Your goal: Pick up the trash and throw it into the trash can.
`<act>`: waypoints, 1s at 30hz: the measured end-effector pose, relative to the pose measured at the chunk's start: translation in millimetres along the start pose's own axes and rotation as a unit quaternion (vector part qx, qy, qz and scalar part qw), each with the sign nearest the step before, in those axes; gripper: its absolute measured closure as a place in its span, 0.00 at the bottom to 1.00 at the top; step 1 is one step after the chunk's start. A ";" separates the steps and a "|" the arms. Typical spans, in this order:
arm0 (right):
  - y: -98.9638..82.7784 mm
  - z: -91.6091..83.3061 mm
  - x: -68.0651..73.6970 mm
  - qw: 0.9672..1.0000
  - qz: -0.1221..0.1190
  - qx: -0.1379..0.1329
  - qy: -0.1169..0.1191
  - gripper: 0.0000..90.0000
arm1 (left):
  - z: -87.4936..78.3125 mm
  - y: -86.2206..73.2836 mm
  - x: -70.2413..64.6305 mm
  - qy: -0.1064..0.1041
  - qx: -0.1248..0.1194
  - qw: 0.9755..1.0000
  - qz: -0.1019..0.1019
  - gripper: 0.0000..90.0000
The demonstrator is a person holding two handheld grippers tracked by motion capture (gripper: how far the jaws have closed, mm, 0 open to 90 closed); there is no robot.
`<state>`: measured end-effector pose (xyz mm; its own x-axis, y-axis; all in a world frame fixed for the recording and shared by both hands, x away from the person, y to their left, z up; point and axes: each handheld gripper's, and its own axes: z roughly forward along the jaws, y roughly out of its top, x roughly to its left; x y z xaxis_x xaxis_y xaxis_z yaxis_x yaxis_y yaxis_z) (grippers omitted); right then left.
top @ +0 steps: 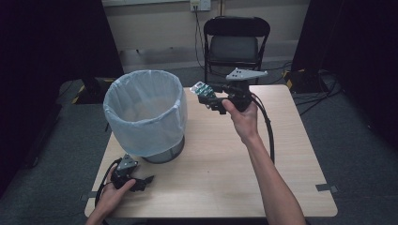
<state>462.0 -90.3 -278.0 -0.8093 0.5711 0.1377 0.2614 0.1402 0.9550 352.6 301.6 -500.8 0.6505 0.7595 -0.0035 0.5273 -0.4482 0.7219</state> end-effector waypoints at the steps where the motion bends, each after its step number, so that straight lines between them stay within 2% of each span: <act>1: 2.2 1.0 0.7 1.000 0.000 -0.002 0.003 0.38 | 0.0 0.0 0.0 0.000 0.000 1.000 0.000 0.07; 13: 27.9 20.1 11.6 0.999 -0.010 -0.013 0.037 0.38 | 0.0 0.0 0.0 0.000 0.000 1.000 0.000 0.07; 25: 43.1 59.4 18.7 0.997 0.001 -0.013 0.075 0.38 | 0.0 0.0 0.0 0.000 0.000 1.000 0.000 0.07; 30: 43.6 76.0 20.4 0.996 0.011 -0.002 0.086 0.38 | 0.0 0.0 0.0 0.000 0.000 1.000 0.000 0.07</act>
<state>496.9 -11.1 -253.5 -0.8816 0.4274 0.2005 0.2773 0.1252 0.9526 352.7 301.6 -500.8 0.6504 0.7596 -0.0045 0.5276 -0.4474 0.7221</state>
